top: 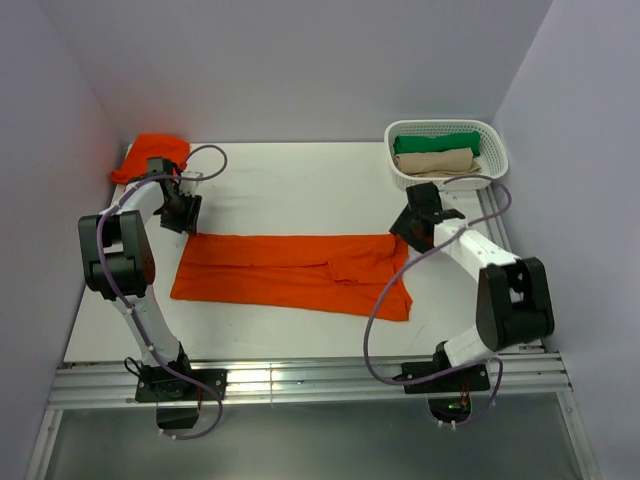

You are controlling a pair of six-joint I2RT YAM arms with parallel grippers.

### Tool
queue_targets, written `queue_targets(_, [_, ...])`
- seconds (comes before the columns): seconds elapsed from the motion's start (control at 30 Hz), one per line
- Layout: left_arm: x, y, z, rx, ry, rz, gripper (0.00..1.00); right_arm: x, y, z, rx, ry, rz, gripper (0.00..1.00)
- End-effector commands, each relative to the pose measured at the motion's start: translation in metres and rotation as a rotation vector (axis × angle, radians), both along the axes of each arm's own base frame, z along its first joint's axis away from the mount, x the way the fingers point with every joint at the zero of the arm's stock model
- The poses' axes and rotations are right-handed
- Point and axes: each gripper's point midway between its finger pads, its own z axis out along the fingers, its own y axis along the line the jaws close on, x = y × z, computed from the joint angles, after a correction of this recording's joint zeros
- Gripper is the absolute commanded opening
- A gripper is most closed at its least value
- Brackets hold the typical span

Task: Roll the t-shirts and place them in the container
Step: Roll the tshirt

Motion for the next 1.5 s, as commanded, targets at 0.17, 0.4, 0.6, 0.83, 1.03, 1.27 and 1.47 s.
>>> queue_targets(0.17, [0.023, -0.001, 0.065, -0.032, -0.157, 0.025, 0.57, -0.051, 0.01, 0.003, 0.088, -0.047, 0.084, 0.72])
queue_targets(0.4, [0.02, -0.006, 0.089, -0.059, -0.188, 0.008, 0.57, -0.06, 0.028, -0.022, 0.116, 0.019, 0.165, 0.72])
queue_targets(0.6, [0.01, -0.007, 0.099, -0.054, -0.206, -0.008, 0.57, -0.067, 0.038, -0.043, 0.065, 0.104, 0.181, 0.68])
queue_targets(0.83, [0.002, -0.01, 0.108, -0.065, -0.214, -0.023, 0.57, -0.083, 0.017, -0.047, -0.125, 0.222, 0.108, 0.15])
queue_targets(1.03, [0.0, -0.009, 0.103, -0.063, -0.201, -0.022, 0.57, -0.083, -0.021, -0.031, -0.286, 0.267, 0.029, 0.08])
queue_targets(1.27, [-0.001, -0.011, 0.084, -0.074, -0.152, -0.018, 0.57, -0.071, -0.068, -0.02, -0.371, 0.308, -0.039, 0.08])
queue_targets(1.47, [-0.003, -0.016, 0.063, -0.09, -0.101, -0.019, 0.58, -0.05, -0.117, -0.007, -0.427, 0.325, -0.095, 0.18])
